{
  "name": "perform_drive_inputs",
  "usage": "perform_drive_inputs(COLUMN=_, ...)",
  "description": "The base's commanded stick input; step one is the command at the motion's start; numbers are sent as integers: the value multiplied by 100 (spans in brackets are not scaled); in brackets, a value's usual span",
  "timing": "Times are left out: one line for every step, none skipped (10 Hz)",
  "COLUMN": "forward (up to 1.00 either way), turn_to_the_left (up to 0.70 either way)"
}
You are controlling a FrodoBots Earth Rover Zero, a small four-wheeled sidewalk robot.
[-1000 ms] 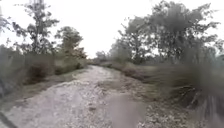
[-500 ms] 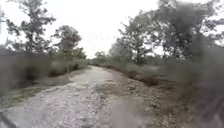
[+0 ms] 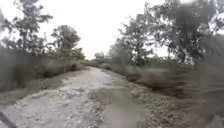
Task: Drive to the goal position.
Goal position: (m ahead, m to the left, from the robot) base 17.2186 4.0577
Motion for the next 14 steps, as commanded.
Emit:
perform_drive_inputs(forward=70, turn_to_the_left=0)
perform_drive_inputs(forward=70, turn_to_the_left=0)
perform_drive_inputs(forward=70, turn_to_the_left=0)
perform_drive_inputs(forward=70, turn_to_the_left=0)
perform_drive_inputs(forward=70, turn_to_the_left=0)
perform_drive_inputs(forward=70, turn_to_the_left=0)
perform_drive_inputs(forward=70, turn_to_the_left=0)
perform_drive_inputs(forward=70, turn_to_the_left=0)
perform_drive_inputs(forward=70, turn_to_the_left=0)
perform_drive_inputs(forward=70, turn_to_the_left=0)
perform_drive_inputs(forward=70, turn_to_the_left=0)
perform_drive_inputs(forward=70, turn_to_the_left=0)
perform_drive_inputs(forward=70, turn_to_the_left=0)
perform_drive_inputs(forward=70, turn_to_the_left=0)
